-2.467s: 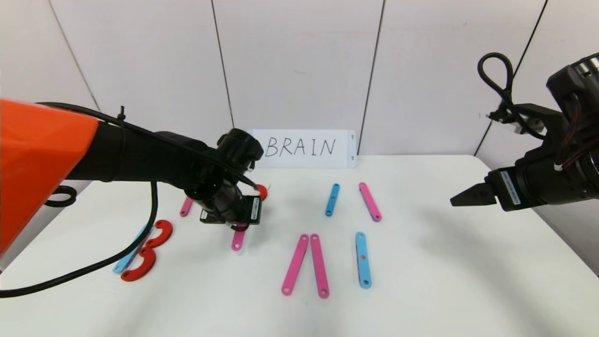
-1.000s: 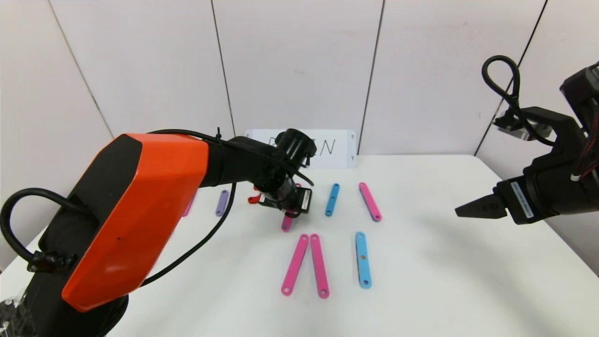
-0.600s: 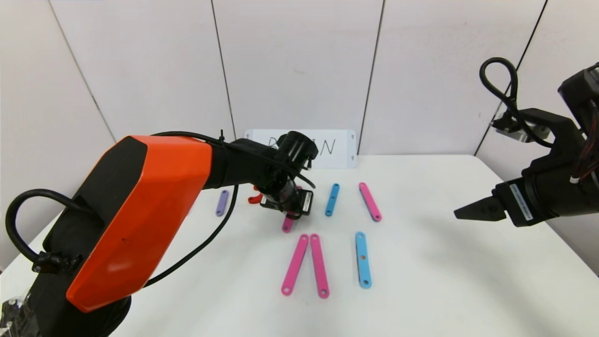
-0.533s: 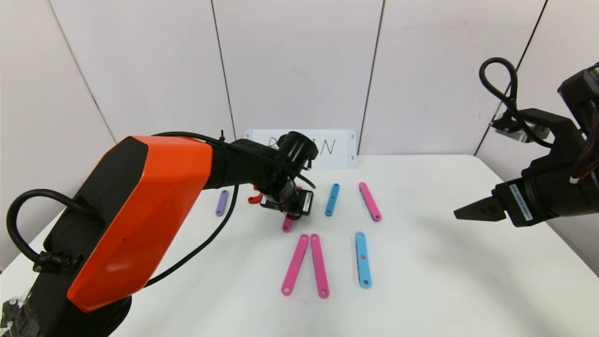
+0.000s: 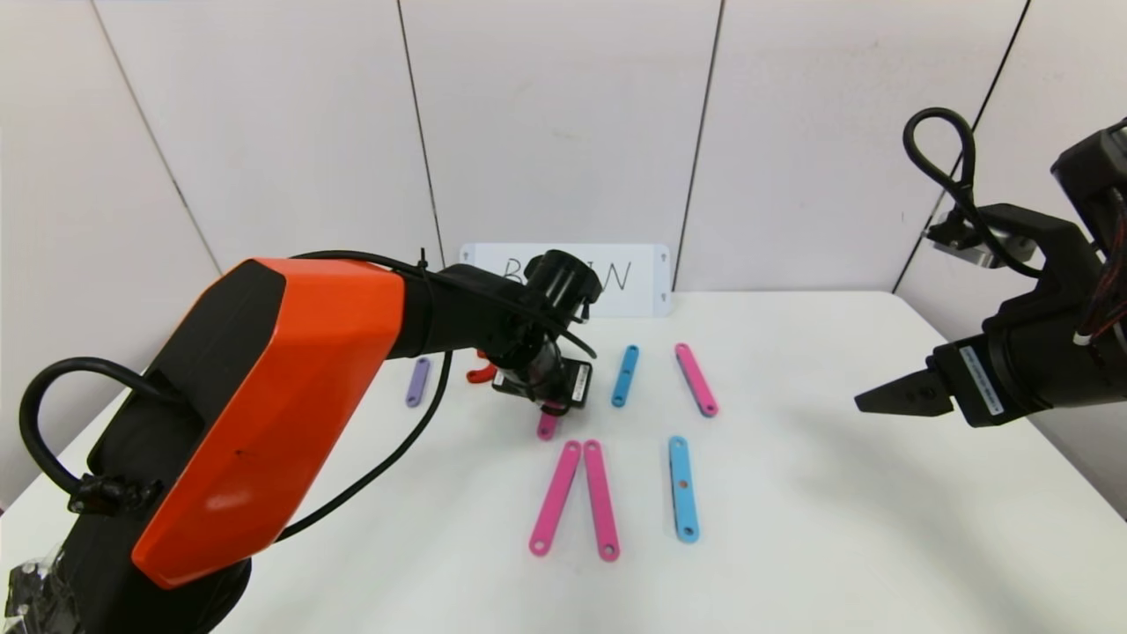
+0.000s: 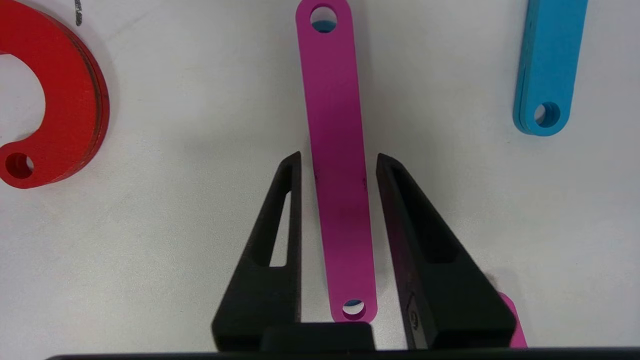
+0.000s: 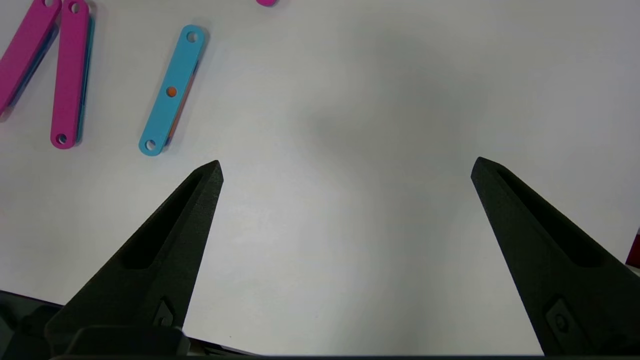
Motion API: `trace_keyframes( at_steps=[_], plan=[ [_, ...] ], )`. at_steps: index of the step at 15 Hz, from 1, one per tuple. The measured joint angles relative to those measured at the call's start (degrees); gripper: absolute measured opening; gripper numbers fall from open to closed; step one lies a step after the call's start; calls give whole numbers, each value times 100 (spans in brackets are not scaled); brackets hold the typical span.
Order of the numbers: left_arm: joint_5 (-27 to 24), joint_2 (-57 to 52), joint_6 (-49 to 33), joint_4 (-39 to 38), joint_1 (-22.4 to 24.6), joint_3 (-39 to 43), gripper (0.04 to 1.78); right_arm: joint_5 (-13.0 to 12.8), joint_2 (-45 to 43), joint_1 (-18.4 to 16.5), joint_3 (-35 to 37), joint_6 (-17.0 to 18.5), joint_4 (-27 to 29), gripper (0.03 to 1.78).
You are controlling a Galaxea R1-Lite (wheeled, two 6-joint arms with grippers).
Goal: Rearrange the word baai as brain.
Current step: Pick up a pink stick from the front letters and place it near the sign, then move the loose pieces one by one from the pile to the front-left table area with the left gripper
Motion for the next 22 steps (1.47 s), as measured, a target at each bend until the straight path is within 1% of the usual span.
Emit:
trace_keyframes(
  at_steps=[2, 4, 5, 6, 8, 9, 11, 13, 15, 19, 22],
  plan=[
    [0, -2, 2, -24, 0, 0, 87, 0, -6, 7, 5, 0, -2, 174],
    [1, -2, -6, -24, -1, 0, 123, -2, -22, 13, 21, -1, -11, 174],
    [9, -10, -6, -20, 7, 0, 138, -2, -27, 16, 27, -1, -22, 174],
    [9, -35, -9, -17, 27, 0, 150, -7, -35, 18, 33, -1, -68, 174],
    [67, -171, 0, 63, 167, 6, 167, -9, -63, -78, 35, -1, -148, 174],
    [191, -302, 27, 151, 350, 20, 172, -9, -69, -117, 38, -10, -176, 174],
    [404, -612, 49, 429, 700, 48, 175, -9, -69, -105, 71, -52, -190, 174],
    [445, -1022, 30, 874, 1067, 124, 175, -16, -91, -100, 82, -50, -200, 174],
    [447, -1435, 7, 1133, 1349, 367, 175, -18, -112, -94, 93, -56, -201, 174],
    [441, -2083, -9, 1115, 1841, 1042, 175, -16, -133, -65, 121, -61, -201, 174],
    [422, -2337, -33, 1097, 2081, 1407, 175, -18, -135, -10, 129, -61, -204, 174]
  ],
)
